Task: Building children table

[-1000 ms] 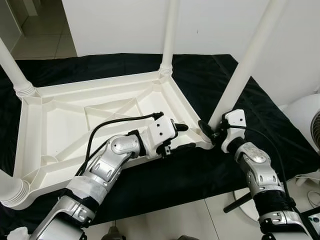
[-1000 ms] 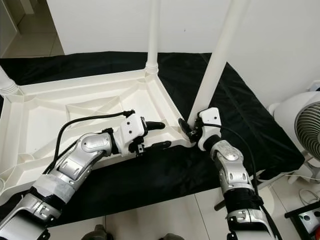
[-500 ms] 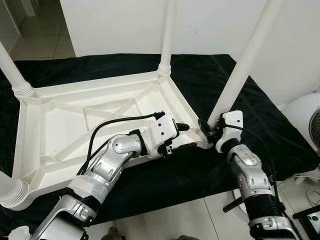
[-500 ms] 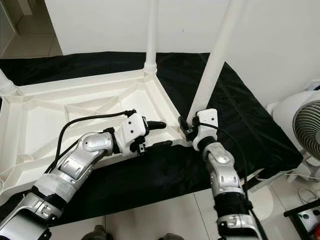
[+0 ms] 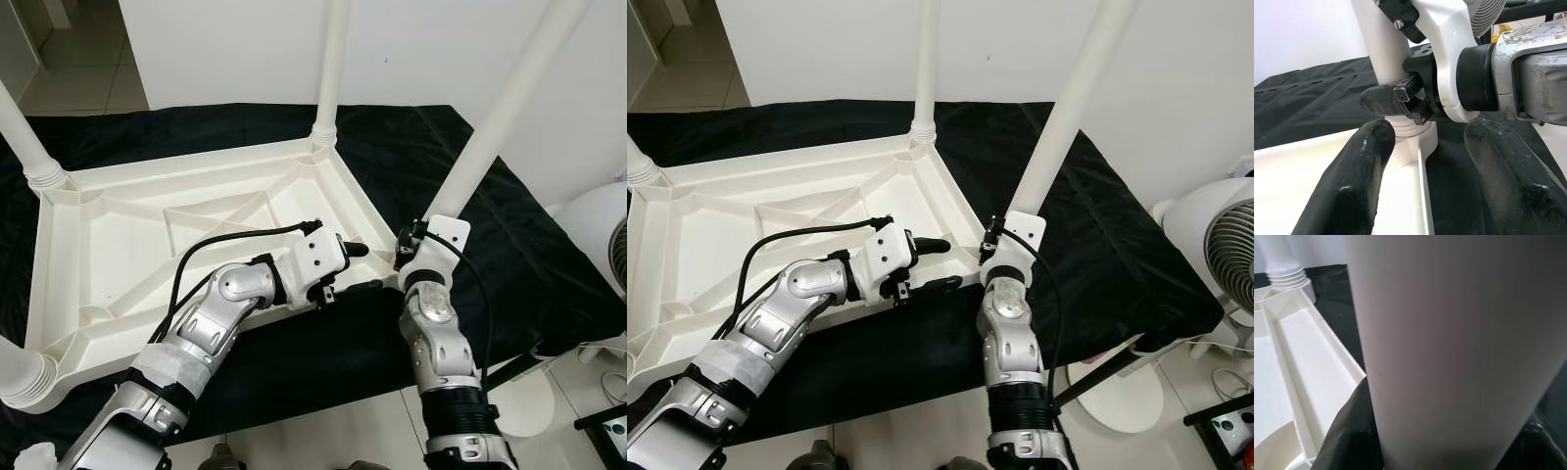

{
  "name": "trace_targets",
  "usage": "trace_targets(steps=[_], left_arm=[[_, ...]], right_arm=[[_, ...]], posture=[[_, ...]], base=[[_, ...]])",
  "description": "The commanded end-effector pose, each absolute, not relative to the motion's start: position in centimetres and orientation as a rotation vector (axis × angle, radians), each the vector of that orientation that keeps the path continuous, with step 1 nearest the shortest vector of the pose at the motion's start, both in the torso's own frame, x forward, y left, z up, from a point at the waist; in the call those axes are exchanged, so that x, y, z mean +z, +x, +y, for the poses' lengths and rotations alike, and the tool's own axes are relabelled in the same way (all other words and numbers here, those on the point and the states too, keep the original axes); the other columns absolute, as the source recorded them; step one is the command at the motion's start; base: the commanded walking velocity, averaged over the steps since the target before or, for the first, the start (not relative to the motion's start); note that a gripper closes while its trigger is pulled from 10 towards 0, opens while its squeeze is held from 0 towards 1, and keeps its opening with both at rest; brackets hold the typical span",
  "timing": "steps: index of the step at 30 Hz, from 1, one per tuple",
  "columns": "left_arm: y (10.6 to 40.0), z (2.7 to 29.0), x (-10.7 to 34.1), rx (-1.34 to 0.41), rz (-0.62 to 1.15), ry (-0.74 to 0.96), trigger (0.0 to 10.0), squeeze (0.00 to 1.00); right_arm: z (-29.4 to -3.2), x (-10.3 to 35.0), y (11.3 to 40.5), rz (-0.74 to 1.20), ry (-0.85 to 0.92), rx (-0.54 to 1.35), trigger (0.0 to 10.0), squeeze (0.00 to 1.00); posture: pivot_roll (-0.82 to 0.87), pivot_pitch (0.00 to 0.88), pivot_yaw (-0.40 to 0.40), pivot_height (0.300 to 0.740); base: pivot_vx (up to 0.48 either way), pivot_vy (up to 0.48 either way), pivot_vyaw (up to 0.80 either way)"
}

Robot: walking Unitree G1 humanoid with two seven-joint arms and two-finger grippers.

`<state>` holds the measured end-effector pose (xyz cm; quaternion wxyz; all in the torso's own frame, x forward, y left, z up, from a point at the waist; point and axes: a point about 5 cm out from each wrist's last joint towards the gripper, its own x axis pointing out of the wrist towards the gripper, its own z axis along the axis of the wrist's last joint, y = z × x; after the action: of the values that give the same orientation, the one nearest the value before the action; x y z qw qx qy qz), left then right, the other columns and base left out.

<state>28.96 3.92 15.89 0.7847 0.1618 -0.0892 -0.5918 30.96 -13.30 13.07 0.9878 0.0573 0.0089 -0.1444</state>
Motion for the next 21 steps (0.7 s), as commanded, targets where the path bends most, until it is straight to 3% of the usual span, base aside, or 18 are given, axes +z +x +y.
trace_targets(steps=[1,5,6,18,19,20,21], left_arm=[[28.7,3.7,15.8,-1.328,-0.183,0.361,10.0,0.0],[28.6,3.7,15.7,-1.331,-0.182,0.362,10.0,0.0],[28.6,3.6,15.7,-1.33,-0.182,0.361,10.0,0.0],[28.6,3.6,15.7,-1.321,-0.184,0.351,10.0,0.0],[28.6,3.6,15.7,-1.32,-0.186,0.349,10.0,0.0],[28.6,3.5,15.7,-1.319,-0.187,0.348,10.0,0.0],[28.6,3.5,15.7,-1.319,-0.188,0.346,10.0,0.0]], right_arm=[[-12.7,11.5,30.5,0.1,0.143,-0.28,10.0,0.0],[-12.3,12.2,30.5,0.084,0.129,-0.233,10.0,0.0],[-12.4,12.4,30.4,0.072,0.128,-0.235,10.0,1.0],[-13.9,12.7,28.7,0.004,0.127,-0.151,10.0,1.0],[-14.4,12.5,28.1,-0.001,0.108,-0.115,10.0,0.63],[-14.7,12.4,27.7,-0.004,0.094,-0.091,10.0,0.63],[-15.0,12.3,27.4,-0.008,0.079,-0.06,10.0,0.0]], posture=[[0.0,0.01,-0.034,0.74],[0.0,0.011,-0.036,0.74],[0.0,0.013,-0.038,0.74],[-0.01,0.012,-0.05,0.74],[-0.01,0.011,-0.051,0.74],[-0.01,0.011,-0.051,0.74],[-0.02,0.012,-0.051,0.74]], base=[[0.0,0.0,0.0],[0.0,0.0,0.0],[0.0,0.0,0.0],[0.0,0.0,0.0],[0.0,0.0,0.0],[0.0,0.0,0.0],[0.0,0.0,0.0]])
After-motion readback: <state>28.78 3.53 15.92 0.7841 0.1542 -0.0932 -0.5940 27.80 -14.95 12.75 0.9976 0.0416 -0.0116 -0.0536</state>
